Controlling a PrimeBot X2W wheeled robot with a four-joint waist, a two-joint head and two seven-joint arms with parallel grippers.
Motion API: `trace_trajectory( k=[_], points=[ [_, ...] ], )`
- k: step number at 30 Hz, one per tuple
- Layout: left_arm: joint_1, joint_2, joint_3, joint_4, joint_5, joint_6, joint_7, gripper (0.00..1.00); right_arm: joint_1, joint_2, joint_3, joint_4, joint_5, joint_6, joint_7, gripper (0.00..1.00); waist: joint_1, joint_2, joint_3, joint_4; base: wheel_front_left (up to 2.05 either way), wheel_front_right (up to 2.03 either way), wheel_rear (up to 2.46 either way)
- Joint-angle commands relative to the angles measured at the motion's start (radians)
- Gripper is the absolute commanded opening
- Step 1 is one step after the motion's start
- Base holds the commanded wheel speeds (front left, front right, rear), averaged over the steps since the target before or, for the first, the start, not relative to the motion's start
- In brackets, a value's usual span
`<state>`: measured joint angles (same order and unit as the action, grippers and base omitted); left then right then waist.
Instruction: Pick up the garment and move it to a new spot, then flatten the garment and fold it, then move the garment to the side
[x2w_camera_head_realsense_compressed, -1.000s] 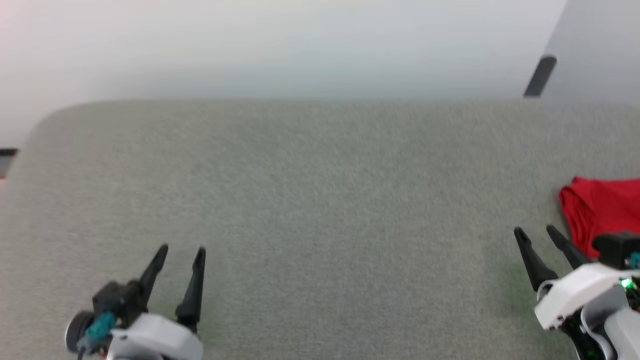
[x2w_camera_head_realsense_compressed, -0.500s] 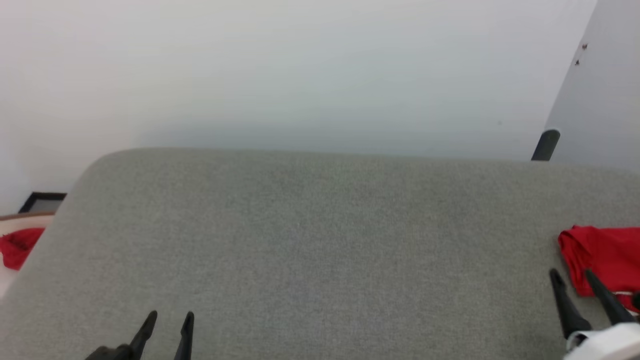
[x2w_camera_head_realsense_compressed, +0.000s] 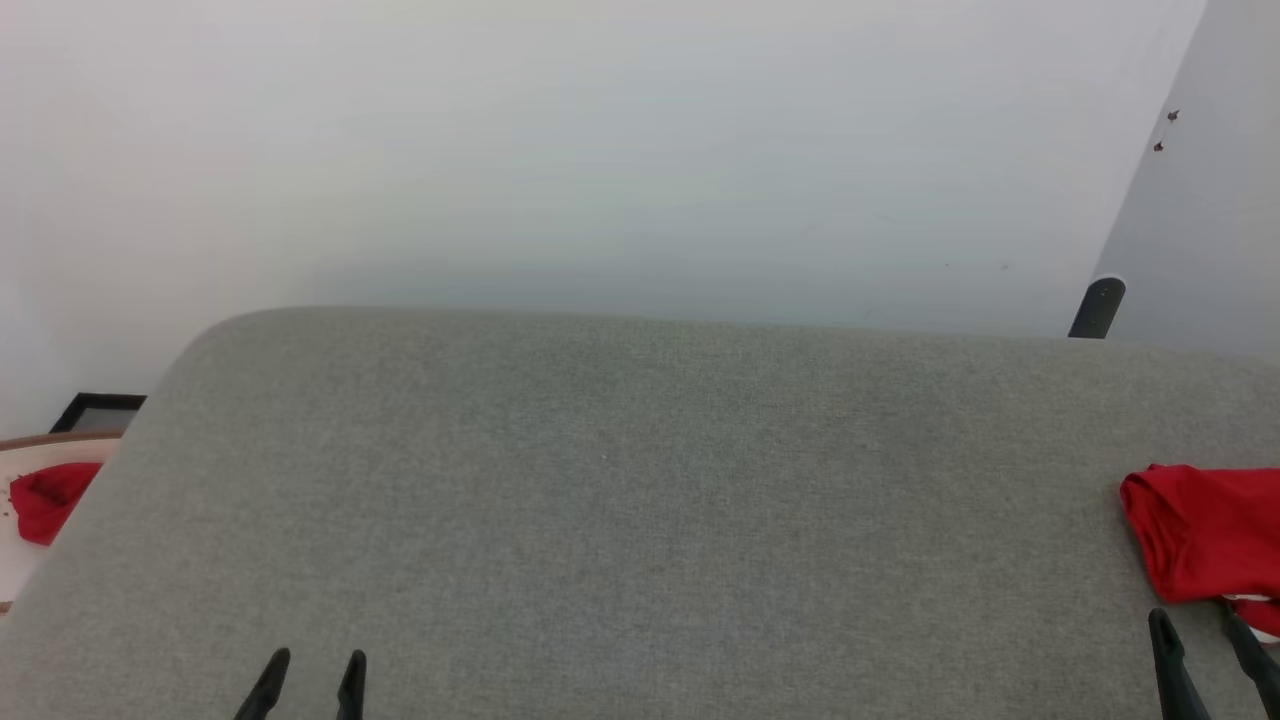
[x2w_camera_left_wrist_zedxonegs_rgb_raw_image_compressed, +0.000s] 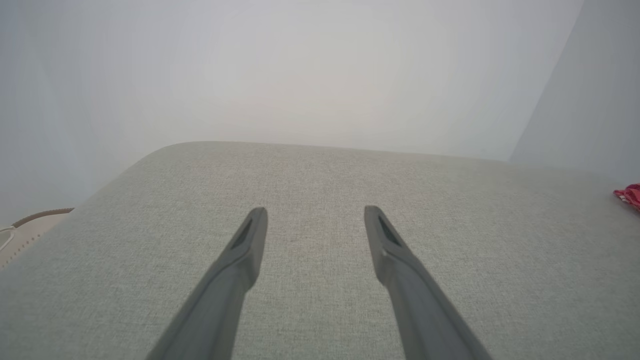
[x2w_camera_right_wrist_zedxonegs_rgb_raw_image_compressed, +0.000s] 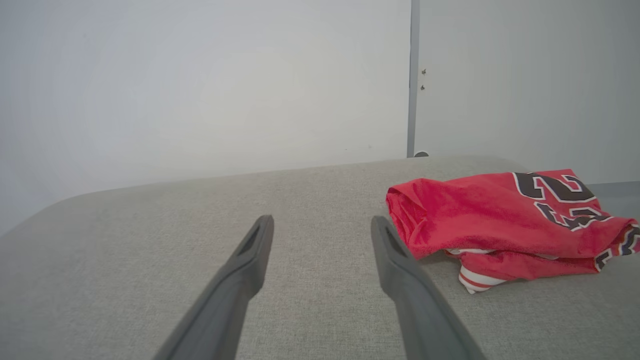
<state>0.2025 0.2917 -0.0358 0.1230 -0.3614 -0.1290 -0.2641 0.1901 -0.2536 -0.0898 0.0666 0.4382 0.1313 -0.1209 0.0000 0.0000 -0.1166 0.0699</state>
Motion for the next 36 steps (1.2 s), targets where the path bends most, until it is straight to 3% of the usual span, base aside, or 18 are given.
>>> trace_trajectory(
  k=[1, 12, 36],
  points=[
    [0.016, 0.000, 0.006, -0.011, -0.005, -0.001, 0.001, 1.00, 0.017, 0.011, -0.011, -0.024, -0.010, -0.001, 0.009, 1.00, 0.0000, 0.0000, 0.004, -0.001, 0.00, 0.00, 0.00],
    [0.043, -0.005, 0.016, -0.061, 0.005, 0.007, 0.001, 1.00, 0.088, 0.094, -0.075, -0.159, -0.058, -0.001, 0.058, 1.00, 0.0000, 0.0000, 0.020, 0.004, 0.00, 0.00, 0.00],
    [0.016, 0.009, 0.001, -0.068, -0.008, 0.021, 0.002, 1.00, 0.080, 0.122, -0.063, -0.203, -0.083, -0.001, 0.060, 1.00, 0.0000, 0.0000, 0.025, 0.002, 0.00, 0.00, 0.00]
  ],
)
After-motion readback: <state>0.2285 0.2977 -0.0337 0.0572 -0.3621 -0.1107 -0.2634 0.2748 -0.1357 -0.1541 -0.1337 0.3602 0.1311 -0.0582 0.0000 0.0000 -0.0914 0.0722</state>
